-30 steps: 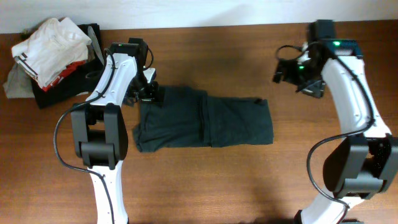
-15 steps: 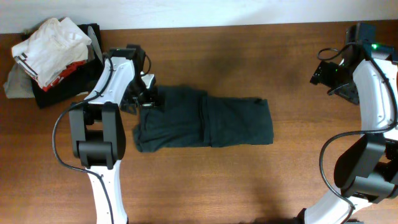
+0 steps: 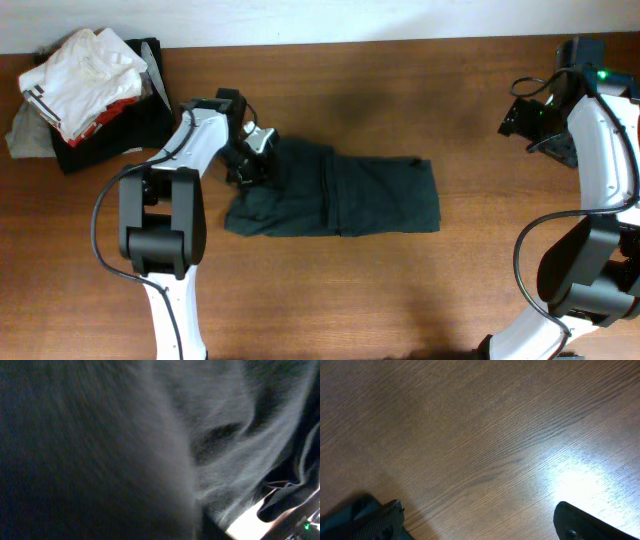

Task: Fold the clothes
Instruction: 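Retract the right gripper and grasp the shirt's left end with the left gripper, then fold the left end rightward over the shirt with the left gripper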

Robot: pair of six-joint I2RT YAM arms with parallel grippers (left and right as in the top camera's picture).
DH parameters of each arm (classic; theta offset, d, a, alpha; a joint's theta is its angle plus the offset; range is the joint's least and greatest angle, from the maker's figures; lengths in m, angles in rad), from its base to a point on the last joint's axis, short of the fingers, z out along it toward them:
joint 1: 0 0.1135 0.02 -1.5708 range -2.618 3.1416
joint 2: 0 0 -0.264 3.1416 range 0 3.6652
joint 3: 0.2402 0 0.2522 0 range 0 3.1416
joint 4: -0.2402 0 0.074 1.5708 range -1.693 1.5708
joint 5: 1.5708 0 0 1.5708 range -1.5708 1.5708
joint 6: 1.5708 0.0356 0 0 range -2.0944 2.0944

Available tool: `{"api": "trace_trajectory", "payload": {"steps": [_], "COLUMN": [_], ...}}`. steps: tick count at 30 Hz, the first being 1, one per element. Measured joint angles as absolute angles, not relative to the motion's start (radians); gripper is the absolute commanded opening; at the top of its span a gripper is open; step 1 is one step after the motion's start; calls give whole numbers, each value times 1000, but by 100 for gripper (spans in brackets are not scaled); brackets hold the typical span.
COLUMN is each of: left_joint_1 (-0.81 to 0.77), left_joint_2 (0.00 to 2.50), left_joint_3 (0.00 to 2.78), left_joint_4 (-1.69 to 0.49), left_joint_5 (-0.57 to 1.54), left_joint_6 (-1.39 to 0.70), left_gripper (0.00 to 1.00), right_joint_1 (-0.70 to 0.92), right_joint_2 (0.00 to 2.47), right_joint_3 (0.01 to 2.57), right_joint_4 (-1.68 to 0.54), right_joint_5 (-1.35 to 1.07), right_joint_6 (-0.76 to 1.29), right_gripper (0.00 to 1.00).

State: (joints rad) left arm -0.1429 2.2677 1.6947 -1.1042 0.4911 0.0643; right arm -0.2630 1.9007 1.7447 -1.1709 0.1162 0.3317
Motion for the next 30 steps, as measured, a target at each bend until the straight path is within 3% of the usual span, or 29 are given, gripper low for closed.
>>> {"api": "trace_trajectory", "payload": {"steps": [7, 15, 22, 30], "left_joint_1": [-77, 82, -141, -333], "left_joint_2": [2278, 2247, 2155, 2154], "left_joint_3": [1702, 2035, 2097, 2039], "left_joint_4": [-1174, -1428, -1473, -1351], "left_joint_5": [443, 244, 227, 227], "left_joint_6": [41, -2, -31, -84], "left_gripper": [1, 1, 1, 1], "right_joint_1": [-263, -263, -263, -263], "right_joint_2": [1901, 1901, 1901, 1901], "right_joint_3": [1745, 1745, 1745, 1745], "right_joint_4": [-1171, -1171, -1171, -1171], "right_joint_5": [117, 120, 120, 120], "right_joint_6": [331, 332, 332, 331], "right_gripper": [99, 99, 99, 99]}}
